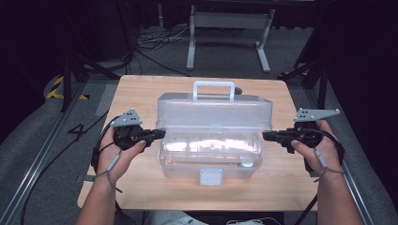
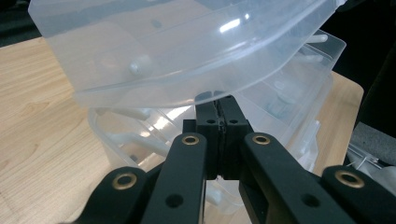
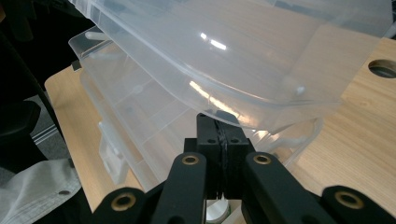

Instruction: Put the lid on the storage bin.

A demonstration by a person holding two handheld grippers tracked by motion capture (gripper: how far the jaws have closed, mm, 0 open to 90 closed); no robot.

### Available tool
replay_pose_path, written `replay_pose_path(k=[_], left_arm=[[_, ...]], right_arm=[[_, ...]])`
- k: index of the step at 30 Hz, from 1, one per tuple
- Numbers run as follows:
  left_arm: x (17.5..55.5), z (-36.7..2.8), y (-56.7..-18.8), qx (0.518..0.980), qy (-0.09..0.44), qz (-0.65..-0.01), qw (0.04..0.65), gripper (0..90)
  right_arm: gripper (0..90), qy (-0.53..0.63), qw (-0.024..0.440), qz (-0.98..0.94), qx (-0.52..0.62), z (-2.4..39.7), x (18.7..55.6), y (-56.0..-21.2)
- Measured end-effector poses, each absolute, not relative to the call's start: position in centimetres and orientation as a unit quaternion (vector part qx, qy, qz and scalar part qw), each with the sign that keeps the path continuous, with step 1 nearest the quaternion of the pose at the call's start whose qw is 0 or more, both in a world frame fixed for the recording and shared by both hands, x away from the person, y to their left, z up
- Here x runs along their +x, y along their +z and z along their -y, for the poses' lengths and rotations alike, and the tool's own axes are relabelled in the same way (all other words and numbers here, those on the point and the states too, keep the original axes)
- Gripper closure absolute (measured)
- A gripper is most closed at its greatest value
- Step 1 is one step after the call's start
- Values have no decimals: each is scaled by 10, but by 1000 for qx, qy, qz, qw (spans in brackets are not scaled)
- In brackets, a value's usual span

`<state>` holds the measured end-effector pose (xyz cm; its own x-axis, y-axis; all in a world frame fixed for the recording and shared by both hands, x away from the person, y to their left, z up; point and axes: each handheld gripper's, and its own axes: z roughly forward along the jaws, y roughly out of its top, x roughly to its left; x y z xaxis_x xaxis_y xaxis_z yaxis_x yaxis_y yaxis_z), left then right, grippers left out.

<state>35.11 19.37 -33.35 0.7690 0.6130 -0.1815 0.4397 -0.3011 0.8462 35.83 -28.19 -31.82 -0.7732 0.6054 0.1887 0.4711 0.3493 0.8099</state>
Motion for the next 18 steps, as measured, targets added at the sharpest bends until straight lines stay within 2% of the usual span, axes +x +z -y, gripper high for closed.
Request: replay_pose_path(k=[18], left_arm=[[348,-191,-332,825,62,-327,457,898]], right_arm=[[885,431,47,-840,326,281,355,-318]])
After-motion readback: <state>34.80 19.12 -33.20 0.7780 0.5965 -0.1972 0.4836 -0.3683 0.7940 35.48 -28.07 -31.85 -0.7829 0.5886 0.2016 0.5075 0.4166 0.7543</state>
